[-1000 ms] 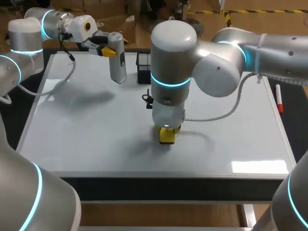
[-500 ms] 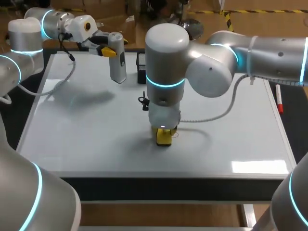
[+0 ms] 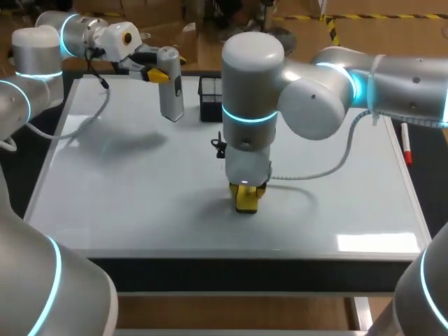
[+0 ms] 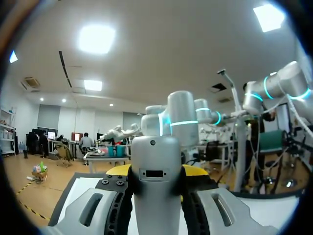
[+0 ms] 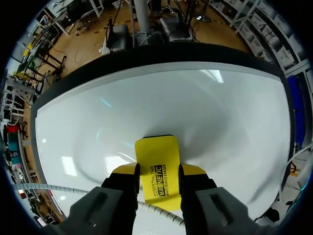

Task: Pick up the inspection probe, press it on each red-marked spot on the whiteboard one by one, put down the probe, pick up the eraser, and wipe off all the red marks.

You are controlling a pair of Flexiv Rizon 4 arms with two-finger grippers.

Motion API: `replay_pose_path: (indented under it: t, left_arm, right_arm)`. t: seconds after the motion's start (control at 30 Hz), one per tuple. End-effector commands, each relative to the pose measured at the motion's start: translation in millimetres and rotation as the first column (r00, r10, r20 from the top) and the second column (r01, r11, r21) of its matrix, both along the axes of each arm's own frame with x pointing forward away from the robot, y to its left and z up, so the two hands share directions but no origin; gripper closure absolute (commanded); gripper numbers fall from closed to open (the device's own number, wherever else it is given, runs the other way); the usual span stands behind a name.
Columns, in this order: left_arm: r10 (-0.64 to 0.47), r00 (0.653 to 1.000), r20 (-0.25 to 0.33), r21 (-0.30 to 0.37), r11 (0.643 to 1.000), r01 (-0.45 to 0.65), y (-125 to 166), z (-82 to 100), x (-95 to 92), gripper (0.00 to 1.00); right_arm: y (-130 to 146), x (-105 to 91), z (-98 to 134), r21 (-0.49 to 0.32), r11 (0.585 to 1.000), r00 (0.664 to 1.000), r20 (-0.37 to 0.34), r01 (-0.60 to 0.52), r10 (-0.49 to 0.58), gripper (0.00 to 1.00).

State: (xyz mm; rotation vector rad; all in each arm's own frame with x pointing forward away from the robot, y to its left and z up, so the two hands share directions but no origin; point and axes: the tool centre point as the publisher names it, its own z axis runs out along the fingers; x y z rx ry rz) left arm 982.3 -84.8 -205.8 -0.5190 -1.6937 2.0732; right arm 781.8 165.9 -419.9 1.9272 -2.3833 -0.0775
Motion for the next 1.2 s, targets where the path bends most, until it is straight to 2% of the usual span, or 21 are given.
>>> replay_pose_path:
  t: [0.03,0.27,0.5,0.77,1.07,1.2]
  left_arm:
    - [-0.129,0.991,0.019,-0.013,0.992,0.129,1.9,-1.6,7.7,1.0]
    - [-0.129,0.991,0.019,-0.013,0.992,0.129,1.9,-1.6,7.7,1.0]
    - [-0.129,0.991,0.019,-0.013,0.992,0.129,1.9,-1.6,7.7,1.0]
    - [-0.129,0.991,0.019,-0.013,0.992,0.129,1.9,-1.6,7.7,1.0]
    - [-0.129,0.991,0.019,-0.013,0.992,0.129,1.9,-1.6,7.7,1.0]
    - [-0.129,0.991,0.019,-0.013,0.992,0.129,1.9,-1.6,7.7,1.0]
  right_arm:
    - [-20.9,-4.1,-4.0,0.004,1.0,1.0,0.006,0.018,-0.018,1.0]
    - [-45.4,-9.9,-6.1,-0.007,0.998,0.998,-0.01,0.065,-0.065,1.0]
    - [-55.6,-13.1,-1.8,-0.009,0.996,0.996,-0.008,0.088,-0.088,1.0]
    - [-61.3,-15.3,25.8,-0.016,0.996,0.996,0.033,0.085,-0.085,1.0]
    - [-67.4,-7.9,50.9,-0.034,0.998,0.998,0.045,0.047,-0.046,1.0]
    - [-67.6,-7.6,53.0,-0.033,0.999,0.998,0.049,0.042,-0.04,1.0]
